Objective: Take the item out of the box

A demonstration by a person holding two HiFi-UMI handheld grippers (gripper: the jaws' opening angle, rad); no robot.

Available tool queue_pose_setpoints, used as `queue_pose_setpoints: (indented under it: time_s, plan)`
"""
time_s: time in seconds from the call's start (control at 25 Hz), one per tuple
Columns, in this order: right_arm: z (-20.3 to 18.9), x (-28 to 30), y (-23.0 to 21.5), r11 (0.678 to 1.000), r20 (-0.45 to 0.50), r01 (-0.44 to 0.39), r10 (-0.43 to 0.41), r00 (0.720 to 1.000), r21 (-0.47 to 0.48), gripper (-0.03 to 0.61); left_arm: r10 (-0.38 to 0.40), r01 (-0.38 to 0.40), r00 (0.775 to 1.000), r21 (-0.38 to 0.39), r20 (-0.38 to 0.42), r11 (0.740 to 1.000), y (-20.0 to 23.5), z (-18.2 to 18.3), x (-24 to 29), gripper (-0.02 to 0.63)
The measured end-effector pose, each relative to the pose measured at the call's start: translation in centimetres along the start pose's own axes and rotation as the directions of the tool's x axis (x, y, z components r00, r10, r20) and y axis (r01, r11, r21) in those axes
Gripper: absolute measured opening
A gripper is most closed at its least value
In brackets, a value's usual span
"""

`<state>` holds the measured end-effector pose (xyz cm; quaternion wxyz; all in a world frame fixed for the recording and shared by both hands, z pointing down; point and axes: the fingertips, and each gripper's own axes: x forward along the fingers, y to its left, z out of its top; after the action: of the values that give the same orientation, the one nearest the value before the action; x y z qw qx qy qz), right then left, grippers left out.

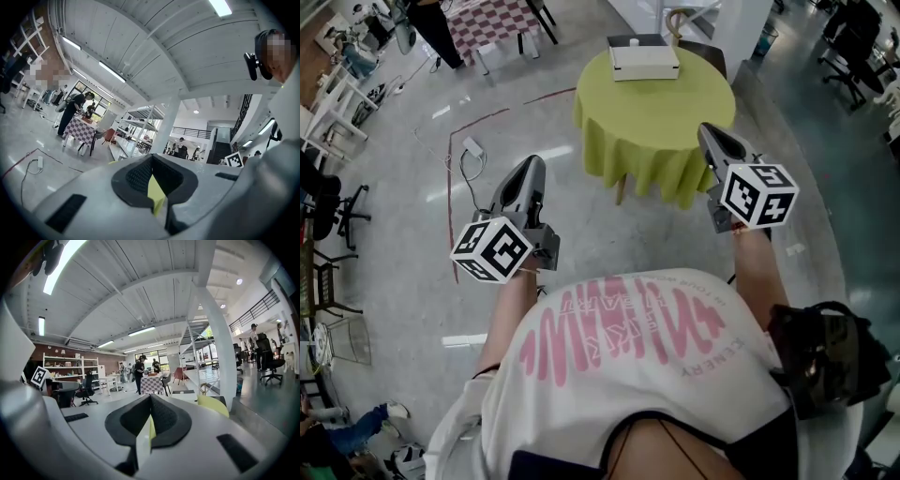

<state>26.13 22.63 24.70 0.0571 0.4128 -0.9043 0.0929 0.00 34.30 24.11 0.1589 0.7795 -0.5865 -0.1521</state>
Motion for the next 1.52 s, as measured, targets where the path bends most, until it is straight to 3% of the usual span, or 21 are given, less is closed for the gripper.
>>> queue_pose_setpoints:
  time_s: [0.48, 0.96, 1.52]
  plan:
    - [-0.2, 4.6, -5.4, 0.997, -0.017, -0.040, 0.041, 0.999, 0.060, 0.006, 0.017, -0.017, 0.999, -0.008, 0.043, 1.000, 0.6, -0.6, 5.5, 0.008]
    - [-1.6, 6.7, -6.8, 0.989, -0.035, -0.052, 0.057, 0.998, 0.139, 0.006, 0.037, -0.037, 0.999, -0.012, 0.023, 0.999, 2.4, -0.6, 7.2, 0.008]
    - [-1.8, 9.7, -8.4, 0.993, -0.058, -0.041, 0.048, 0.997, 0.115, 0.006, 0.033, -0.032, 0.999, -0.051, 0.028, 0.998, 4.5, -1.2, 10.3, 0.008]
